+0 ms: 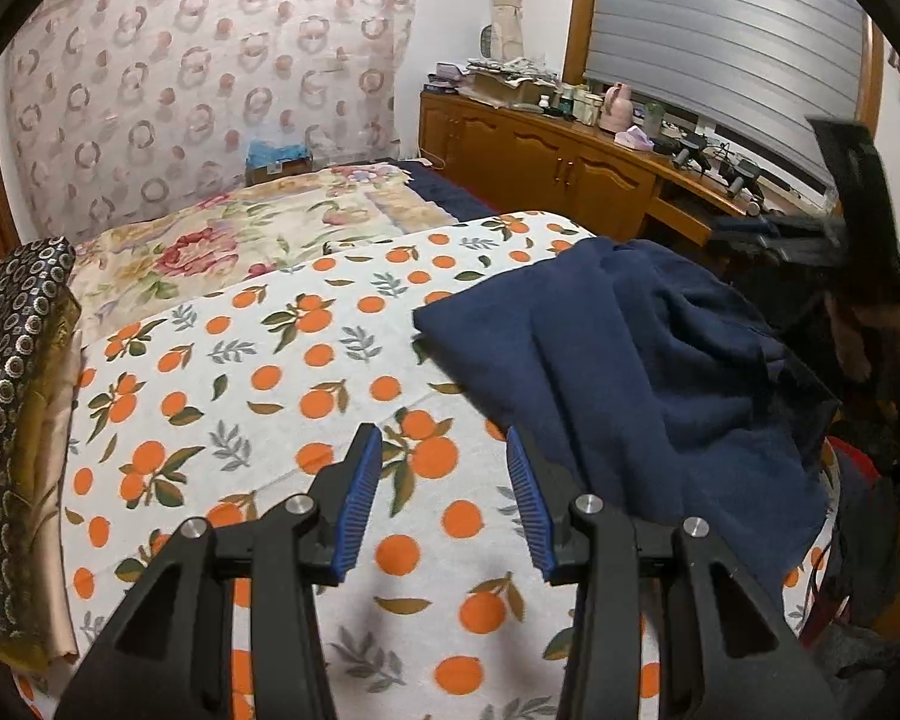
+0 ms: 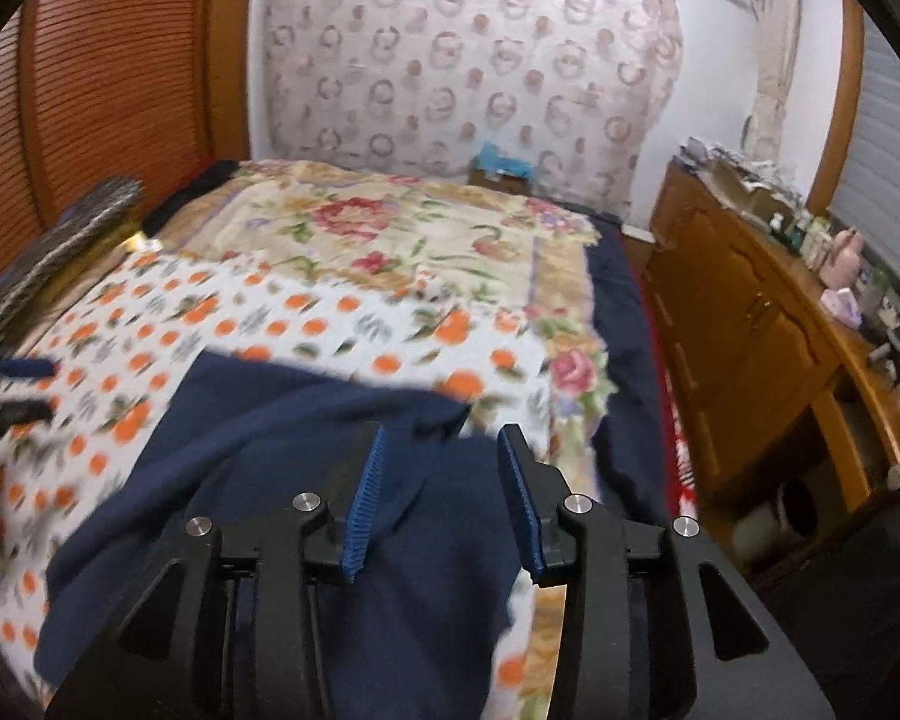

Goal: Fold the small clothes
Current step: 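Release the shirt and reposition both open grippers over the folded shirt, then grasp the navy shirt edge with the right gripper while the left gripper grasps it, then lift the navy shirt high with both grippers and shake it out, then lower the shirt flat onto the sheet and open both grippers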

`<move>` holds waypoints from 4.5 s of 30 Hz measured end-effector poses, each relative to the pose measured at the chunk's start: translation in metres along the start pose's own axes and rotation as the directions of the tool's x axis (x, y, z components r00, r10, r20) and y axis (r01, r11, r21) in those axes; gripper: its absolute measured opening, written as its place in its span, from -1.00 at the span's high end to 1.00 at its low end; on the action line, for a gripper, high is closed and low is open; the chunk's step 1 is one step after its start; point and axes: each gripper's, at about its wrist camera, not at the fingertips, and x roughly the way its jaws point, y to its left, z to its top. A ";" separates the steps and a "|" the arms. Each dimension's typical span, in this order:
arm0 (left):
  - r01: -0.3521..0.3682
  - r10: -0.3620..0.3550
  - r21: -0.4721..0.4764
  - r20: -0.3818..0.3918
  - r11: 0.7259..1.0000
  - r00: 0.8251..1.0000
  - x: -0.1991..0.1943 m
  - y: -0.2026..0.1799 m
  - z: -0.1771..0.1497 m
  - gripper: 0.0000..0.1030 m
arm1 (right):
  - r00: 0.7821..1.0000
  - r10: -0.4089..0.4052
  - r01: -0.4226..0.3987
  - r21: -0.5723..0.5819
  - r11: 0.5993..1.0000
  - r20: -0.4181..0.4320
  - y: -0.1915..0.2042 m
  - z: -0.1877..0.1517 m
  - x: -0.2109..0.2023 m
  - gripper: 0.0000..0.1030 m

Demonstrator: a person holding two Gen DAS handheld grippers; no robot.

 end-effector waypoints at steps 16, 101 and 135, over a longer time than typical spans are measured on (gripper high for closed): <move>0.026 -0.026 0.001 -0.003 1.000 1.000 -0.015 -0.033 -0.032 0.19 | 0.998 0.019 -0.022 -0.049 0.999 -0.067 0.028 -0.092 -0.021 0.06; 0.068 -0.071 0.019 0.321 0.997 0.944 -0.087 -0.037 0.094 0.96 | 0.932 0.153 -0.161 -0.003 0.987 0.328 -0.001 0.030 -0.087 0.85; -0.285 0.295 -0.081 0.167 0.955 0.941 -0.035 0.131 0.073 0.45 | 1.000 0.018 -0.017 -0.109 0.994 0.006 0.087 0.127 0.092 0.39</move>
